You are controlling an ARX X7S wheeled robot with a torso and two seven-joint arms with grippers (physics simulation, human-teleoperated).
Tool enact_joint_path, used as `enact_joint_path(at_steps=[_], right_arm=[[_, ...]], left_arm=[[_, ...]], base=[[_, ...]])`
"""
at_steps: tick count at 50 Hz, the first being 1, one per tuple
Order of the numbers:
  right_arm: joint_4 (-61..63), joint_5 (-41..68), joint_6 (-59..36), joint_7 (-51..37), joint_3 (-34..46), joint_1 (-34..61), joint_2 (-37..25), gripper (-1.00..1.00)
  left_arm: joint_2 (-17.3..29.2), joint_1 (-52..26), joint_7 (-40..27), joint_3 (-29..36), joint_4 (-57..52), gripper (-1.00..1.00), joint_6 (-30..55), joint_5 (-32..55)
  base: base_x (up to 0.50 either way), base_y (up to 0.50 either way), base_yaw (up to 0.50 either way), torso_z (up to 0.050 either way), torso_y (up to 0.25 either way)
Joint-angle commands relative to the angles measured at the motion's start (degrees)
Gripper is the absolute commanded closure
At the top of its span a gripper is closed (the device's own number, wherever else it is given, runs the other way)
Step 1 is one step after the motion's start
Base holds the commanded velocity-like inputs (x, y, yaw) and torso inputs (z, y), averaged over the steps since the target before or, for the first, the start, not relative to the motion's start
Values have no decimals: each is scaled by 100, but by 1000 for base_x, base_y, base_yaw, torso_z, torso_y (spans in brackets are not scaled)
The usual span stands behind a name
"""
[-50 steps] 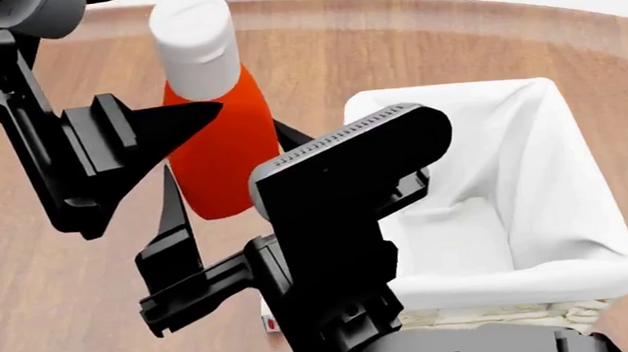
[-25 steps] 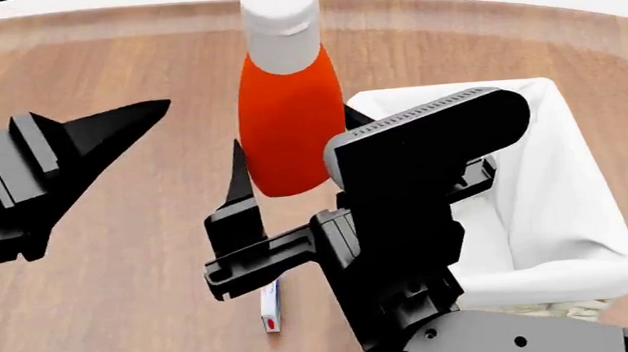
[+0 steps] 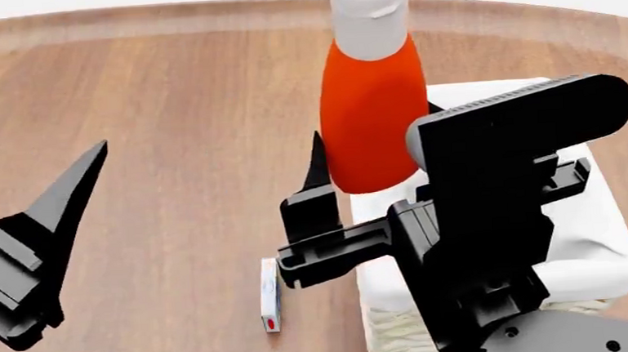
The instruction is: Pick up the ketchup, and put it in the basket.
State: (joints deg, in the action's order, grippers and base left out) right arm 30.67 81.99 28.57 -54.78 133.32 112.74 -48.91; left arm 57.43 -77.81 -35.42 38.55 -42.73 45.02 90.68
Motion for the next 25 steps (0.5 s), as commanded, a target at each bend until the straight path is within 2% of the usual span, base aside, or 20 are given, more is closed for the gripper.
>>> enact_joint_path(at_steps=[1, 2, 4, 5, 9, 12, 19, 25], right_arm=[[141, 259, -457, 21, -17, 440, -321, 100], [122, 401, -458, 104, -41, 483, -363, 100], [125, 534, -517, 127, -53, 541, -396, 100], [95, 681, -615, 215, -34, 598, -400, 100], [18, 1163, -772, 343, -62, 690, -432, 100], [-69, 1381, -850, 438, -89, 721, -447, 100], [-285, 1965, -1207, 713, -150, 920, -476, 100], [-492, 2448, -1468, 977, -247, 1003, -447, 100]], left_arm=[[680, 2342, -1230, -210, -1451, -100, -1522, -1334], [712, 2643, -1291, -191, -1536, -100, -1697, -1582], [731, 2778, -1404, -97, -1677, -100, -1601, -1944], [764, 2846, -1483, 225, -1724, -100, -1762, -2208], [1018, 2083, -1915, 2417, -1725, -100, -2657, -3212], [1028, 1794, -2193, 3358, -1723, -100, -3017, -3621], [1025, 2525, -2227, 3563, -1294, -100, -3950, -4175], [1063, 2709, -2214, 3590, -1086, -100, -4236, -4240]], base=[[0, 0, 0, 0, 0], [0, 0, 0, 10, 0], [0, 0, 0, 0, 0], [0, 0, 0, 0, 0], [0, 0, 0, 0, 0], [0, 0, 0, 0, 0], [0, 0, 0, 0, 1], [0, 0, 0, 0, 0]])
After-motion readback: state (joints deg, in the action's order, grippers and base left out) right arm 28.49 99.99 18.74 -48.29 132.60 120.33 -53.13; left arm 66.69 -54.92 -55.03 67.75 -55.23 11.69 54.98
